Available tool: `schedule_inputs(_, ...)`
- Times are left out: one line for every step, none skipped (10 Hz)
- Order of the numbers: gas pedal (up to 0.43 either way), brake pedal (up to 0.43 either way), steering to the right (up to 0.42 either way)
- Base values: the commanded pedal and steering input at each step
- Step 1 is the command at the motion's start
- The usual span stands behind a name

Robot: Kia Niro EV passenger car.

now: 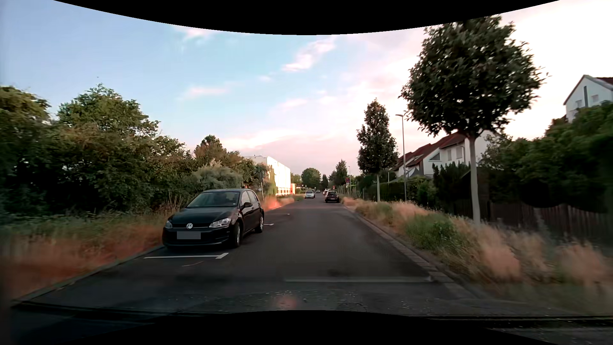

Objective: Follow the waypoints while adhering to traffic rules and regulations

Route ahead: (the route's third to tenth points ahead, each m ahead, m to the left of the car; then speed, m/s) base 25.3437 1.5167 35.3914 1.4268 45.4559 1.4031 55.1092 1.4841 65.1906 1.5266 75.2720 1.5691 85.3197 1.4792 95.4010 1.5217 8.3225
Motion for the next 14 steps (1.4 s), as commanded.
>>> schedule_inputs(0.008,0.000,-0.014)
schedule_inputs(0.008,0.000,-0.015)
schedule_inputs(0.008,0.000,-0.017)
schedule_inputs(0.008,0.000,-0.019)
schedule_inputs(0.008,0.000,-0.021)
schedule_inputs(0.008,0.000,-0.023)
schedule_inputs(0.008,0.000,-0.023)
schedule_inputs(0.008,0.000,-0.025)
schedule_inputs(0.008,0.000,-0.025)
schedule_inputs(0.008,0.000,-0.025)
schedule_inputs(0.008,0.000,-0.025)
schedule_inputs(0.008,0.000,-0.025)
schedule_inputs(0.008,0.000,-0.025)
schedule_inputs(0.008,0.000,-0.025)
